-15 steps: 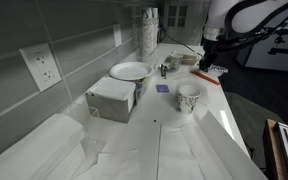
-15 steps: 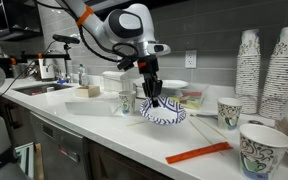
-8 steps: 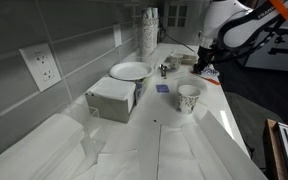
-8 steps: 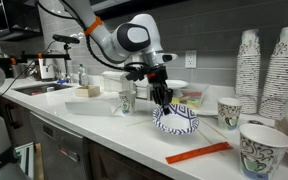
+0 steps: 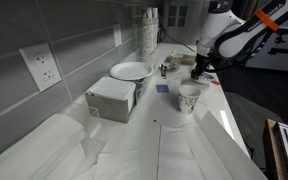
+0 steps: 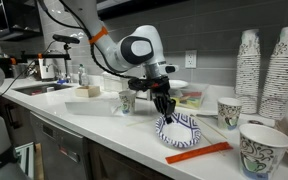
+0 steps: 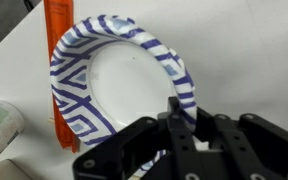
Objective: Place the coffee beans from the bowl in the coffee cup on the left.
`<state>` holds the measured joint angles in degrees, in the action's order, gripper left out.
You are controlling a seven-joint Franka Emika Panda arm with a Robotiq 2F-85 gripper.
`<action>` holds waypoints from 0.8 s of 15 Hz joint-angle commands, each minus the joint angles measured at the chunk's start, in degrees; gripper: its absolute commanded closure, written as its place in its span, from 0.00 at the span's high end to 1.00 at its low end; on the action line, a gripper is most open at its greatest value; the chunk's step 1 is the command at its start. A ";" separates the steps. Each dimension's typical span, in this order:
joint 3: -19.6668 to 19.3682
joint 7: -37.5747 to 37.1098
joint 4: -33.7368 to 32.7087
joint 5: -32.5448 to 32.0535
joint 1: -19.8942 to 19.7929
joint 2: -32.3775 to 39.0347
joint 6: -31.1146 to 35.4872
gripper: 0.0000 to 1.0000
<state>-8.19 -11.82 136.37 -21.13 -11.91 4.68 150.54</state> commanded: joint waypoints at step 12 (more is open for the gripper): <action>2.91 15.67 -4.79 31.38 7.31 -19.11 -31.08 1.00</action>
<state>-4.87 4.65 132.01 8.54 -5.29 -10.21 125.87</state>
